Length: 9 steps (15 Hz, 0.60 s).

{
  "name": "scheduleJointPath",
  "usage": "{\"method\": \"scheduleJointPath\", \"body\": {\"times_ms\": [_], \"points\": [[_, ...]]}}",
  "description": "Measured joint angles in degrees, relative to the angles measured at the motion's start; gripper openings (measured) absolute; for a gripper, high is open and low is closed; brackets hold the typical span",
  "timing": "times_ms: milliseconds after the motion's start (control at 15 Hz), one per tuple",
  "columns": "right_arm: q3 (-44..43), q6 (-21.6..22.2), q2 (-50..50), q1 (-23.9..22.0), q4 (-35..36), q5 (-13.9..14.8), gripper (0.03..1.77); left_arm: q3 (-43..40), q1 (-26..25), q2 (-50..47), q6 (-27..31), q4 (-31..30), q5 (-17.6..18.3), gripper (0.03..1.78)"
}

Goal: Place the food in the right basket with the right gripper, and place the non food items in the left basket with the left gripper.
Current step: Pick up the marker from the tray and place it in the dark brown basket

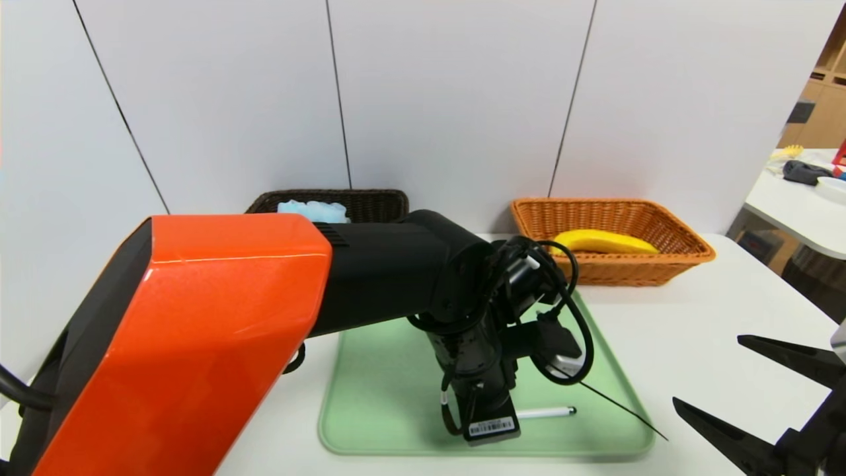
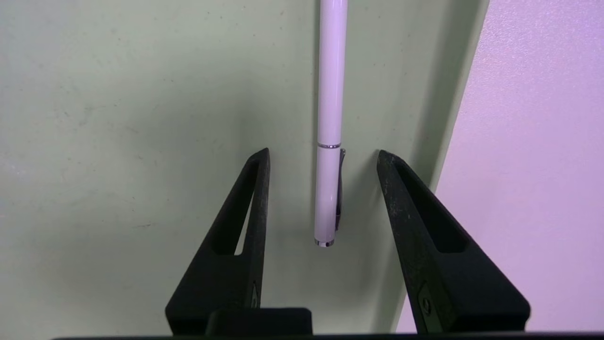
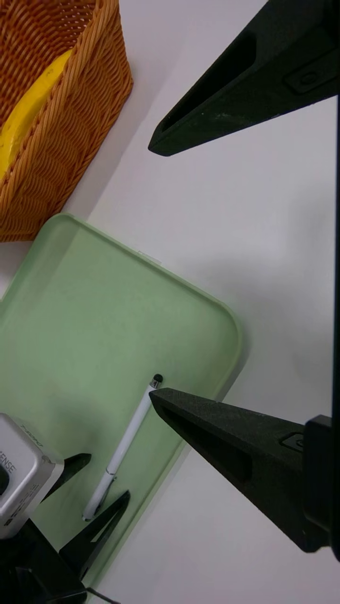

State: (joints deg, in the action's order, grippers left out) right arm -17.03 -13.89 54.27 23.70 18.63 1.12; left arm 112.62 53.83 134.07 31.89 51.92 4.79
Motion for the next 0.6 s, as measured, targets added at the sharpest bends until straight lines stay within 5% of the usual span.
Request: {"method": "scheduleJointPath", "body": {"times_ms": [267, 533, 600], "points": [[0.0, 0.0, -0.2, 0.0, 0.0, 0.0, 1.7, 0.2, 0.0, 0.2, -0.2, -2.5, 0.7, 0.72], [-0.1, -0.1, -0.1, 0.1, 0.0, 0.0, 1.7, 0.3, -0.4, -0.1, 0.3, -2.4, 0.9, 0.17], [-0.1, -0.1, 0.0, 0.3, 0.0, 0.0, 1.7, 0.3, -0.6, -0.3, 0.4, -2.1, 0.9, 0.16]]}}
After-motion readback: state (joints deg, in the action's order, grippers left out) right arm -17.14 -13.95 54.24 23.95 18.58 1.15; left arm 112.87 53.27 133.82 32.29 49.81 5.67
